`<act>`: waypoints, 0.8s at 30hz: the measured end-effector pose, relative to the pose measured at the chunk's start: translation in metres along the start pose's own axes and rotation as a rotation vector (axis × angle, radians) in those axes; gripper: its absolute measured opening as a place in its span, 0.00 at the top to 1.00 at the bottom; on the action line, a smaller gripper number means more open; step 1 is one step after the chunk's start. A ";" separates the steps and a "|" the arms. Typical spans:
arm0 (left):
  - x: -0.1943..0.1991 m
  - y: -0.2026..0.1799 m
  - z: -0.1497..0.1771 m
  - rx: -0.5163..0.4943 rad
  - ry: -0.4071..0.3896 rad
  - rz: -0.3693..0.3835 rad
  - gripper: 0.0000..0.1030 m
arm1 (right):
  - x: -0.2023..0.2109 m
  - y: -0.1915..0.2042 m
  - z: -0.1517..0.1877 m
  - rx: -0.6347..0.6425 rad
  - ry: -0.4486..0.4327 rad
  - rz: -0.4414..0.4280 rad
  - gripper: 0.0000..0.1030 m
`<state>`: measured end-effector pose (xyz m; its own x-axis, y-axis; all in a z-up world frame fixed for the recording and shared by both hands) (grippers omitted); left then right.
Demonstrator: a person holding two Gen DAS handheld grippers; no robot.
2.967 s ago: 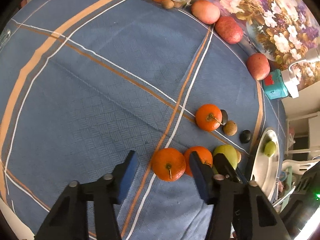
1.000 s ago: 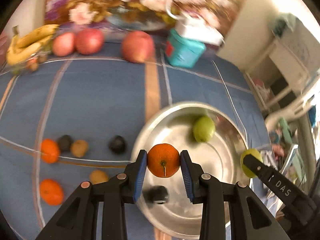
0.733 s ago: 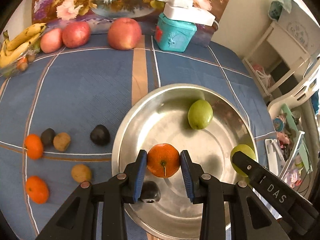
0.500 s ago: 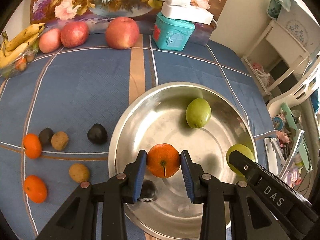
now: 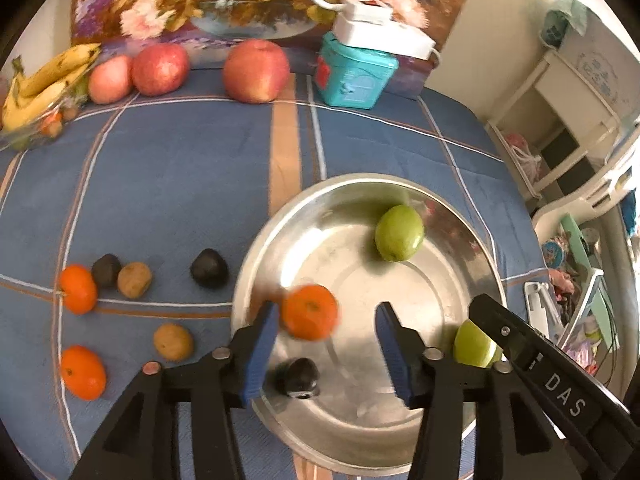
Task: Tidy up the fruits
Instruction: 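Carry the mango into the steel bowl and open the right tool while the left tool carries the tangerine, then release the tangerine into the steel bowl with the left tool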
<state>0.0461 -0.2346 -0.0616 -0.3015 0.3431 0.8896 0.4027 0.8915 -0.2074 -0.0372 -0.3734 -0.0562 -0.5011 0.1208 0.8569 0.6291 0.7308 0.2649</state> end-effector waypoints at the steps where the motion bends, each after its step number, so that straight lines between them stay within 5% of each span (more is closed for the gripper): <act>1: 0.001 0.004 -0.001 0.010 0.002 -0.012 0.42 | 0.000 0.001 0.000 0.004 0.001 0.001 0.58; 10: 0.016 0.049 0.000 0.116 0.005 -0.085 0.27 | 0.007 0.009 0.006 0.037 0.007 0.027 0.58; 15: 0.028 0.074 -0.002 0.156 -0.020 -0.131 0.15 | 0.013 0.015 0.014 0.056 0.008 0.045 0.49; 19: 0.037 0.095 0.002 0.174 -0.037 -0.178 0.05 | 0.016 0.018 0.022 0.076 0.008 0.063 0.31; 24: 0.045 0.116 0.014 0.208 -0.030 -0.197 0.00 | 0.018 0.023 0.034 0.102 0.022 0.068 0.30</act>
<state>0.0675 -0.1117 -0.0516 -0.3832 0.1634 0.9091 0.1490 0.9823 -0.1137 -0.0518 -0.3312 -0.0499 -0.4455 0.1583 0.8812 0.5970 0.7860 0.1606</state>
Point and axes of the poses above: each gripper's, at about its wrist camera, not at the fingertips, and x roughly against the way its jaws point, y to its left, z to its underside, the point moved 6 cm from there along -x, roughly the way its jaws point, and after that the axes turned 4 degrees about -z, right-handed, at the moved point
